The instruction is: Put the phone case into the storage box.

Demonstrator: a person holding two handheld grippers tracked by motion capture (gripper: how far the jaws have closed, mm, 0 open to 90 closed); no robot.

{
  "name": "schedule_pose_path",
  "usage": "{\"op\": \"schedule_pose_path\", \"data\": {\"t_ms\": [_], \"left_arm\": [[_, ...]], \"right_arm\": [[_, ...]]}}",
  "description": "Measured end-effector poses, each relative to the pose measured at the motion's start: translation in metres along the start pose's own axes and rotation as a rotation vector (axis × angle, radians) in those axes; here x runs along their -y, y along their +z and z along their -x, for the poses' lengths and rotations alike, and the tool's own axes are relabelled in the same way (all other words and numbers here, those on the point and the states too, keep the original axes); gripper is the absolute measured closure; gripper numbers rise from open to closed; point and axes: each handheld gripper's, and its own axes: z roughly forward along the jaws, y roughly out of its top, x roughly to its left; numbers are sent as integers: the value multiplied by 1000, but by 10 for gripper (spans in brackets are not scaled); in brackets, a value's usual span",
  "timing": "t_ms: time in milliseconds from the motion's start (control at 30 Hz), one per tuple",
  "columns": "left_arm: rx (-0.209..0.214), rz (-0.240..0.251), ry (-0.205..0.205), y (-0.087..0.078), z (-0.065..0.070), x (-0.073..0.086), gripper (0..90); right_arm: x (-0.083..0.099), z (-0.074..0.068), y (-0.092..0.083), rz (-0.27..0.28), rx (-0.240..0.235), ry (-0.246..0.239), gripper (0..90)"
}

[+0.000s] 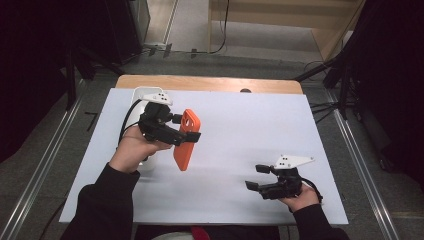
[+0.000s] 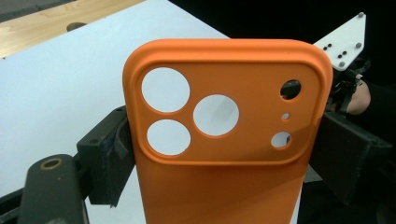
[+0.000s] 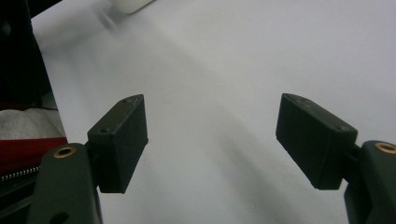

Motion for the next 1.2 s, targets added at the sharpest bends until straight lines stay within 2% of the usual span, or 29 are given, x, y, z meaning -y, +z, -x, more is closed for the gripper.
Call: {"op": "schedule_pose_path", "data": {"t_ms": [733,1200], "left_arm": [[-39,49,-35,-28,-12,-6,162],[-93,75,-52,-48,-23,-8,162]], "right_arm": [[3,2,-2,-1,9,6,237],[6,0,-7,2,12,8,237]]}}
